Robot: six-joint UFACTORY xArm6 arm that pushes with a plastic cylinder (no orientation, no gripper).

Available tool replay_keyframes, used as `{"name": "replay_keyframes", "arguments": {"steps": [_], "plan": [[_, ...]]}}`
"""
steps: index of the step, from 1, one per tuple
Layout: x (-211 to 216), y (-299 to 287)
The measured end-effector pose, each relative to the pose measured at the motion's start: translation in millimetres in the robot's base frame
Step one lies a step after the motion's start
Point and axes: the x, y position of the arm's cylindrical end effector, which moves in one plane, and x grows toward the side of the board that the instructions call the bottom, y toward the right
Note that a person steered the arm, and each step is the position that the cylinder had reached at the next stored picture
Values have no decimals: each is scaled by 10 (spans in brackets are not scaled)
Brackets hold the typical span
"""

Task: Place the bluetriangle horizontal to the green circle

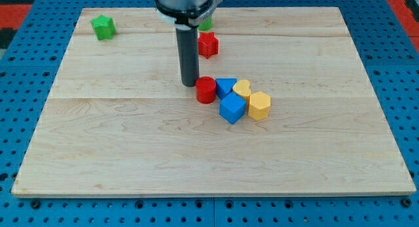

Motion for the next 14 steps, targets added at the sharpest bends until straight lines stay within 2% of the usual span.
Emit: {"name": "replay_keyframes", "arguments": {"steps": [1, 3, 8, 9, 11, 12, 13, 14], "plan": [[192, 16], [237, 752], [-275, 416], [-387, 863], [-703, 1353], [-705, 1675], [-740, 1861], [-986, 1861]]}}
